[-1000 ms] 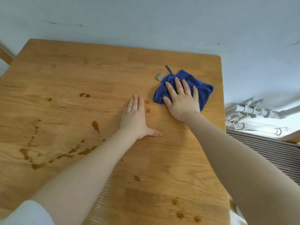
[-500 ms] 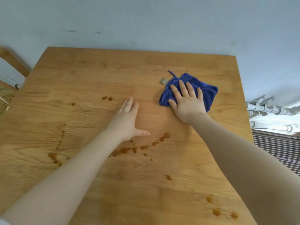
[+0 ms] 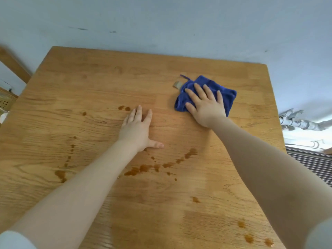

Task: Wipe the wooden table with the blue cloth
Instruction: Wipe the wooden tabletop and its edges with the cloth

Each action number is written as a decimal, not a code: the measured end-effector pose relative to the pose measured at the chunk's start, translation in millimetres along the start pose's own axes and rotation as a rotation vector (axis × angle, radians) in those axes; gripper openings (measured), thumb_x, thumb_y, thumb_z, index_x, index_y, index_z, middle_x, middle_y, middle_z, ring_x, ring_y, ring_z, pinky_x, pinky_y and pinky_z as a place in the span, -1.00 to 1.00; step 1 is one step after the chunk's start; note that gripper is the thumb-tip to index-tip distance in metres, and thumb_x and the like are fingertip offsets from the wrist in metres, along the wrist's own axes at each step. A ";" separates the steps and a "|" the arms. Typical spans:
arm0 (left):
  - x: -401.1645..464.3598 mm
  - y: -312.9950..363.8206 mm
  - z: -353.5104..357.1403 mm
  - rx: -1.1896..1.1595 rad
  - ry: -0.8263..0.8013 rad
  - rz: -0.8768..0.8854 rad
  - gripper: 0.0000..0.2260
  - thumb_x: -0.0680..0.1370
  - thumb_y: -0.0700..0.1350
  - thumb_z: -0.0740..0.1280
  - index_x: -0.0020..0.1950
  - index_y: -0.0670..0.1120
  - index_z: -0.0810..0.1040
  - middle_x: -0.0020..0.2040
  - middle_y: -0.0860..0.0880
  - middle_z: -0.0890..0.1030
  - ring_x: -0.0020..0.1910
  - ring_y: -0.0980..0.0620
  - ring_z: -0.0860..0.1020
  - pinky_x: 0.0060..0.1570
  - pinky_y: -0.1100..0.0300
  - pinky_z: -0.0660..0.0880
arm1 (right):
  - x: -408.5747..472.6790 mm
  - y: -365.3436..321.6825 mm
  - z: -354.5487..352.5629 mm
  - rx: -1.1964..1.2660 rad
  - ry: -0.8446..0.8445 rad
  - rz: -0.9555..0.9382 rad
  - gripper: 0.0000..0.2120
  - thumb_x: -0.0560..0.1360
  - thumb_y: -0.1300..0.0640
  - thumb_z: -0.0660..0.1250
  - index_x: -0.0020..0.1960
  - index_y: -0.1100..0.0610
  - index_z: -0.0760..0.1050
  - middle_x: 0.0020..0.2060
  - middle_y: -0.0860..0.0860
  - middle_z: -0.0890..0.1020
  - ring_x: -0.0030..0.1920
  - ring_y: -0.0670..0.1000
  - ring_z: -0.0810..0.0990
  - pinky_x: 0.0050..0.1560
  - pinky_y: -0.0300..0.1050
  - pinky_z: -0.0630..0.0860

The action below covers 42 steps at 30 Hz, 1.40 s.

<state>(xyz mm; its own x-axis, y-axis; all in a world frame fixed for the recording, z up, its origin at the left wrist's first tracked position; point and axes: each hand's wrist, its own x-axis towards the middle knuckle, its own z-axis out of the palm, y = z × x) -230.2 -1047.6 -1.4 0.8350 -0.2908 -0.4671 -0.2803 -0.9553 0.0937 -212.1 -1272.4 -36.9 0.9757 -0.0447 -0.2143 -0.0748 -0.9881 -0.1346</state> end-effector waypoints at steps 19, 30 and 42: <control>4.5 -6.0 6.1 -0.158 0.005 -0.005 0.06 0.26 0.34 0.40 0.52 0.10 -0.22 0.52 -0.04 -0.33 0.50 -0.03 -0.27 0.49 0.01 -0.15 | 23.8 -25.4 0.4 -0.009 0.042 -0.058 -0.48 0.59 -0.19 -0.10 0.52 -0.12 -0.04 0.54 -0.04 -0.05 0.52 0.06 -0.12 0.44 0.21 -0.18; 5.7 2.1 -1.4 -0.123 -0.025 -0.057 0.06 0.26 0.31 0.43 0.53 0.08 -0.15 0.52 -0.02 -0.33 0.51 -0.01 -0.26 0.48 0.04 -0.08 | -21.7 -19.7 3.1 -0.062 -0.064 -0.441 -0.45 0.54 -0.27 -0.17 0.50 -0.21 -0.13 0.54 -0.08 -0.08 0.52 0.03 -0.14 0.45 0.15 -0.22; -1.3 4.3 -4.3 -0.114 -0.006 -0.068 0.09 0.24 0.31 0.45 0.53 0.04 -0.17 0.53 -0.04 -0.28 0.51 -0.01 -0.23 0.49 0.04 -0.04 | -28.1 -36.4 6.3 -0.011 -0.032 -0.294 -0.43 0.55 -0.25 -0.20 0.52 -0.12 -0.15 0.54 0.00 -0.13 0.52 0.09 -0.20 0.43 0.21 -0.24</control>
<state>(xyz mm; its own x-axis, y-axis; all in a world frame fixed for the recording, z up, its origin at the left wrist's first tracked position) -230.5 -1051.6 3.4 0.8475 -0.2249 -0.4808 -0.1670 -0.9728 0.1606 -238.0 -1234.2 -32.1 0.9483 0.2479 -0.1980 0.2123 -0.9596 -0.1844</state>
